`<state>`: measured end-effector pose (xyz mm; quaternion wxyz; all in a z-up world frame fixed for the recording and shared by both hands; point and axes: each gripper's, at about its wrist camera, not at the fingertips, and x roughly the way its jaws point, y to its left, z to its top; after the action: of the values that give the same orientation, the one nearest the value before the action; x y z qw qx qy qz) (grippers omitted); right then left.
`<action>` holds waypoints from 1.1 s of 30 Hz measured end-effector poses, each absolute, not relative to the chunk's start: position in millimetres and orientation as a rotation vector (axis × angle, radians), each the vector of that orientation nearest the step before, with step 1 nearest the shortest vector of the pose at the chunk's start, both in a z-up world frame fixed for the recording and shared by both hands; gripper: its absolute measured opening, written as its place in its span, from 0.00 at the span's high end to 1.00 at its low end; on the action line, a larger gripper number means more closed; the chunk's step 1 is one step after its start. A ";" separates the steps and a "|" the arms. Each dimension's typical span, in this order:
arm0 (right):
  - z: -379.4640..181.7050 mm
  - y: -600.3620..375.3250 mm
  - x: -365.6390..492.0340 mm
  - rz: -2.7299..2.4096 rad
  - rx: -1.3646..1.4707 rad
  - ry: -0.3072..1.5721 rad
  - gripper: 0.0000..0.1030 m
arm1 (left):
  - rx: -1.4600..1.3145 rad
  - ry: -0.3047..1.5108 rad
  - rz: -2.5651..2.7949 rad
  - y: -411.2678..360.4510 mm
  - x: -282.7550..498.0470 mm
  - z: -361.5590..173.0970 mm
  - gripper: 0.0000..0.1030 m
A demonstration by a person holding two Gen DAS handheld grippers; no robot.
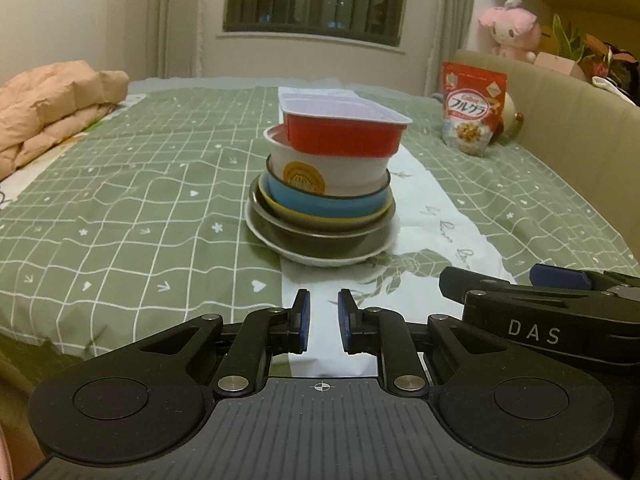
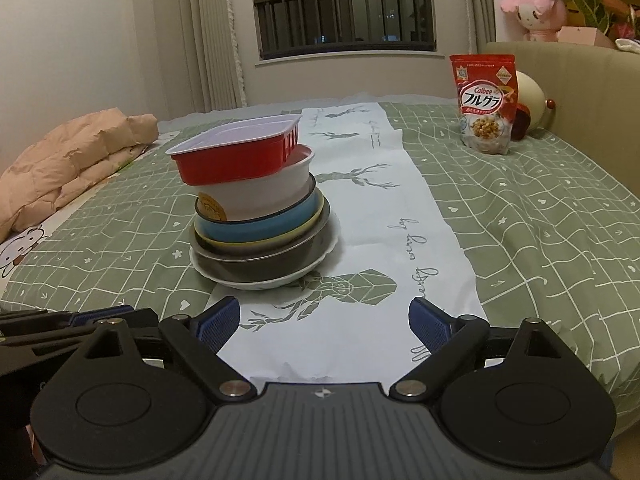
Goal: Organize plates and bowls
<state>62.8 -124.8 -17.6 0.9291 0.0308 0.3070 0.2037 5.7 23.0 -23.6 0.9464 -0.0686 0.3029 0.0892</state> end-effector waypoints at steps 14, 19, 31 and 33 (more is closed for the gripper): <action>-19.6 -126.5 64.0 0.420 0.067 0.632 0.11 | -0.125 0.610 0.171 19.8 4.5 -24.2 0.82; -22.0 -124.9 65.0 0.420 0.062 0.640 0.11 | -0.131 0.610 0.176 20.7 5.8 -24.8 0.82; -25.1 -121.2 61.9 0.437 0.051 0.646 0.11 | -0.138 0.609 0.178 22.0 6.8 -24.7 0.82; -25.1 -121.3 62.0 0.436 0.052 0.647 0.11 | -0.140 0.610 0.179 22.5 7.3 -24.5 0.82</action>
<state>62.0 -121.3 -25.1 0.9244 0.0255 0.3155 0.2127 7.3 22.5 -24.5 0.9476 -0.0687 0.2994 0.0880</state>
